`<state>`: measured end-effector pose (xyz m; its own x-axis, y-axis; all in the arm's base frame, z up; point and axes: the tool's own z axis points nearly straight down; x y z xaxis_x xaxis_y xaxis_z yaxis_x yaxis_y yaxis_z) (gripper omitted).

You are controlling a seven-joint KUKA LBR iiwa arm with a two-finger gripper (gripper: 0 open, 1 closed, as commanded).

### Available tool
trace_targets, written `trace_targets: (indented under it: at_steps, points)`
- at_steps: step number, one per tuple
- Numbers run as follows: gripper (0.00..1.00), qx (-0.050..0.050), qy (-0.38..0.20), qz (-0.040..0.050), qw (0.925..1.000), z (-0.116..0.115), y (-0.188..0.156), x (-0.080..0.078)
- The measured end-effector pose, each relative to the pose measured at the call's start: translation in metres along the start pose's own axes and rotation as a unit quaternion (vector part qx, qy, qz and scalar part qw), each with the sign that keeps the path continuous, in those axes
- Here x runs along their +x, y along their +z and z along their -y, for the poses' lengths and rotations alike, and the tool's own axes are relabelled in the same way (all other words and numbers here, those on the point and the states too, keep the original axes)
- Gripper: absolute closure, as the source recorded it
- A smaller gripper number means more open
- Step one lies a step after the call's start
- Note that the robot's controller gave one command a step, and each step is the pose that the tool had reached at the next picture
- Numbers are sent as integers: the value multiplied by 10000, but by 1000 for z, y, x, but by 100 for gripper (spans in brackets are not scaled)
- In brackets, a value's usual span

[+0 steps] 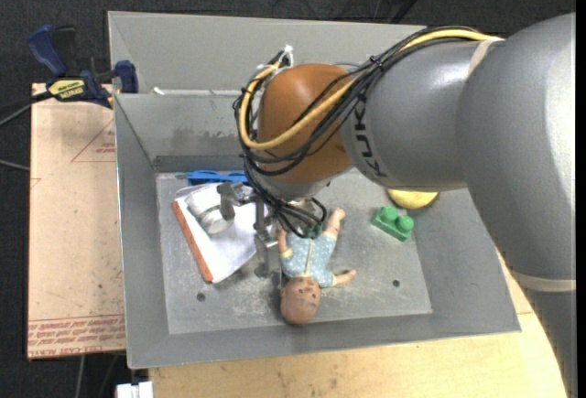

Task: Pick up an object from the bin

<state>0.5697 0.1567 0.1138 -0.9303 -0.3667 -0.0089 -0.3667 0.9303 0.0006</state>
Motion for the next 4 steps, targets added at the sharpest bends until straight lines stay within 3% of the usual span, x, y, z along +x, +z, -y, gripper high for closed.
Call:
trace_targets:
  at_steps: [1,2,3,4]
  points:
    - [100,-6,-1283,14,9917,13,31,8]
    - [100,-7,-1283,14,9917,13,31,8]
    - [100,-9,-1728,30,9849,19,-76,-12]
    - [100,-10,-1727,29,9850,19,-76,-12]
